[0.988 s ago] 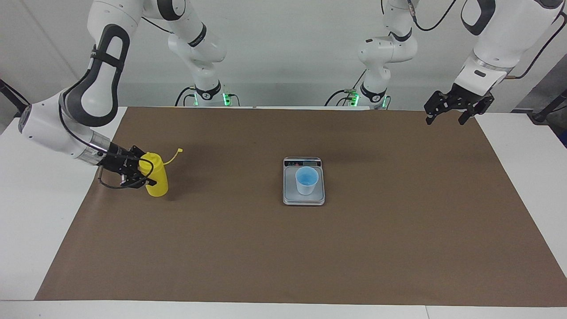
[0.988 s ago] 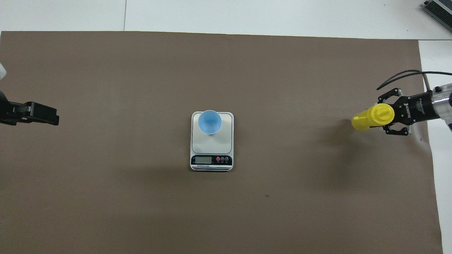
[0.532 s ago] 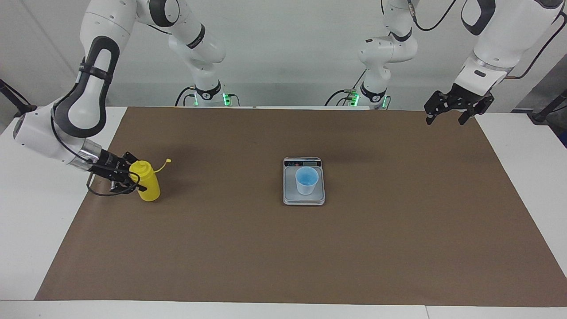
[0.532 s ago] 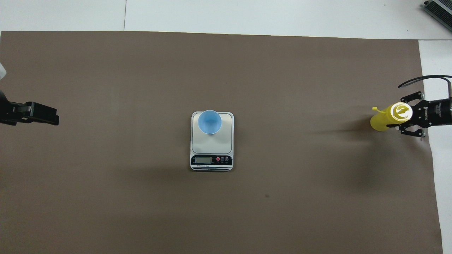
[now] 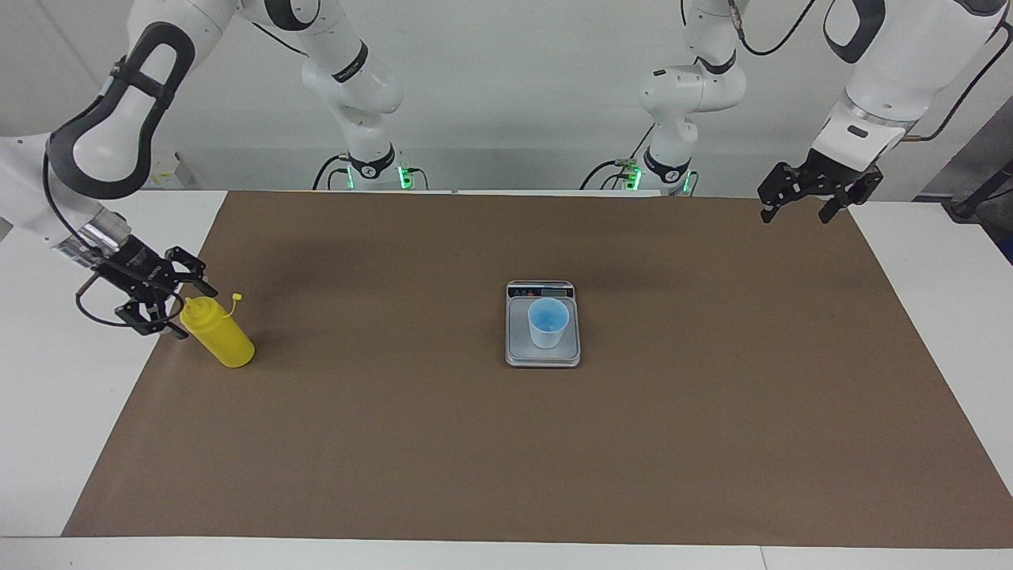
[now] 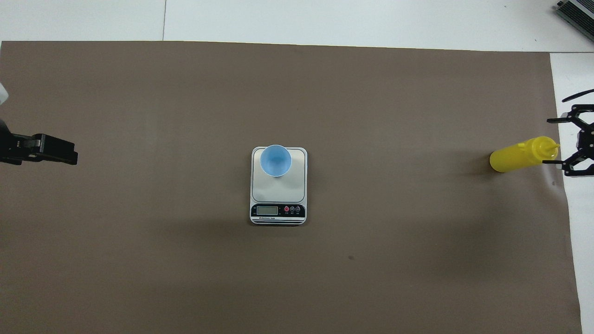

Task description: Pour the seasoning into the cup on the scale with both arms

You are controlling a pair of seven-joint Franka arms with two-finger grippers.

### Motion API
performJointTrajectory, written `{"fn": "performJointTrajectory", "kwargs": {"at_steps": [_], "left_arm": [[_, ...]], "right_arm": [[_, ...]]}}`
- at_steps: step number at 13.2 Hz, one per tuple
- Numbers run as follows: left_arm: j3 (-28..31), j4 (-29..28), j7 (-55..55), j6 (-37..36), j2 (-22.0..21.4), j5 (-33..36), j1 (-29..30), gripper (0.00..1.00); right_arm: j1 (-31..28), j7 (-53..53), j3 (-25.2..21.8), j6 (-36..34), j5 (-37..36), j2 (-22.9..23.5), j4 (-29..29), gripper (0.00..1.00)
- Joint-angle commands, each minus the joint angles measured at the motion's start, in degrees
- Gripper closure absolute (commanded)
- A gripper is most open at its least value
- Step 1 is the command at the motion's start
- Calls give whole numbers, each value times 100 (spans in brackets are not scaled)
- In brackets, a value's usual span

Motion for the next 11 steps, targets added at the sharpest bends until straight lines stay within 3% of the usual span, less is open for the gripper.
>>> {"fn": "performJointTrajectory", "kwargs": {"at_steps": [1,5,11], "left_arm": [[-24,-92,49,-53,-117,55,50,0],[-24,-92,49,-53,-117,55,50,0],[-24,-92,49,-53,-117,55,50,0]], "right_arm": [[-14,-305,13,-45,-134,-362,-141,0],[248,-1690,30,-623,-529,-749,-281,0],[1487,-3907,30,-942,-1678,-908,-281,0]]}}
